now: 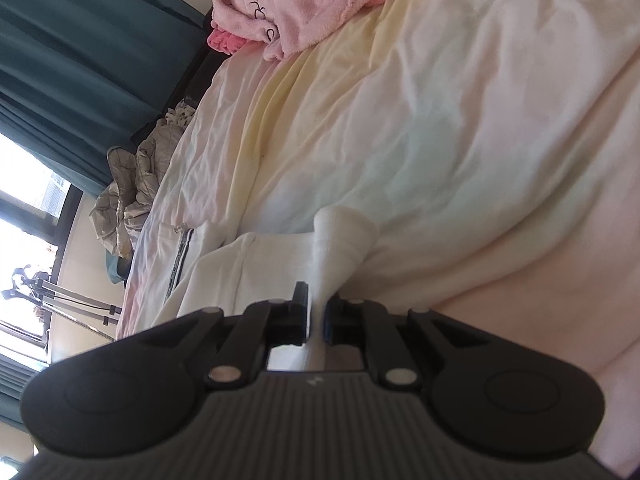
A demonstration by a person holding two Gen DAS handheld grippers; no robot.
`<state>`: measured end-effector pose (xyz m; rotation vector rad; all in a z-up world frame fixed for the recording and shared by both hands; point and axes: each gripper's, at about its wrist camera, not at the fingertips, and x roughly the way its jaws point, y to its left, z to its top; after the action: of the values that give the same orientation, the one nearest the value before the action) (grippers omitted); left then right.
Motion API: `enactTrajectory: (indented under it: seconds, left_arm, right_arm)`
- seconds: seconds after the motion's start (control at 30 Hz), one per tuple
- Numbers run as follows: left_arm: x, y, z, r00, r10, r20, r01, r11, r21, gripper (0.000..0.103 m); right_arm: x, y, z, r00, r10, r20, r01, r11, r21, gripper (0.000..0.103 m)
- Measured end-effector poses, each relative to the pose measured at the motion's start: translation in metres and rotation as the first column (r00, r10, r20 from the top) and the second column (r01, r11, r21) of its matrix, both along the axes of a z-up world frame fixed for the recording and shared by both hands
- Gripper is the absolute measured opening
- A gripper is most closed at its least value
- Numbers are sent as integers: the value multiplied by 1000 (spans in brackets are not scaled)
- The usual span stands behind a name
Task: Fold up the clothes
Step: 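Grasp the ribbed waistband with the left gripper while the right gripper holds the leg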
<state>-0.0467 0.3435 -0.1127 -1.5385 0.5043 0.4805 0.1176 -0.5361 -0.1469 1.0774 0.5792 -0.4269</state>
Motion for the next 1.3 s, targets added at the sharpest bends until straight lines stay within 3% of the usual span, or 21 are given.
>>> enactTrajectory:
  seconds: [0.13, 0.27, 0.33, 0.4, 0.47, 0.57, 0.63, 0.77, 0.83, 0.93, 1.0, 1.17, 1.3]
  left_arm:
    - [5, 5, 2, 1000, 13, -5, -13, 1000, 11, 79]
    - [18, 7, 6, 999, -3, -33, 5, 999, 44, 69]
    - [22, 7, 8, 999, -10, -51, 13, 998, 56, 57]
    - [22, 7, 10, 998, -15, -65, 19, 998, 63, 24]
    - [17, 8, 16, 998, -14, -61, 17, 998, 64, 17]
    - [6, 8, 33, 1000, -9, 3, 9, 999, 53, 15]
    - [2, 6, 54, 997, -39, 67, 32, 995, 91, 14]
    - [-7, 1, 84, 970, -117, 214, 83, 984, 160, 14]
    - [-7, 3, 85, 963, -140, 232, 103, 981, 167, 14]
    - [4, 12, 72, 961, -116, 251, 103, 992, 66, 14]
    - [19, 17, 71, 957, -118, 264, 108, 993, 52, 14]
    - [89, 28, 89, 941, -166, 296, 132, 983, 131, 14]
    - [167, 35, 94, 944, -165, 284, 115, 976, 184, 14]
  right_arm:
    - [2, 1, -2, 1000, 6, -14, -6, 1000, -7, 13]
    - [2, 0, -5, 1000, 4, -7, -4, 1000, -4, 13]
    - [3, 0, -6, 1000, 5, -5, -5, 1000, -5, 13]
    - [4, 1, -4, 1000, 3, -1, -3, 1000, -28, 8]
    - [4, 2, 2, 1000, 11, 18, -10, 998, -60, 5]
    - [0, 0, 13, 997, 11, 80, -5, 997, -82, 4]
    - [-7, -2, 22, 992, -17, 127, 25, 998, -63, 3]
    - [-30, -1, 56, 965, -92, 246, 115, 990, -78, 3]
    - [-34, -2, 67, 959, -103, 263, 137, 984, -114, 3]
    - [-27, -4, 66, 967, -122, 226, 150, 982, -112, 3]
    - [-10, 1, 75, 975, -94, 200, 127, 978, -163, 3]
    - [55, 13, 112, 985, -22, 171, 73, 952, -298, 3]
    - [142, 33, 141, 989, 27, 145, 37, 906, -422, 3]
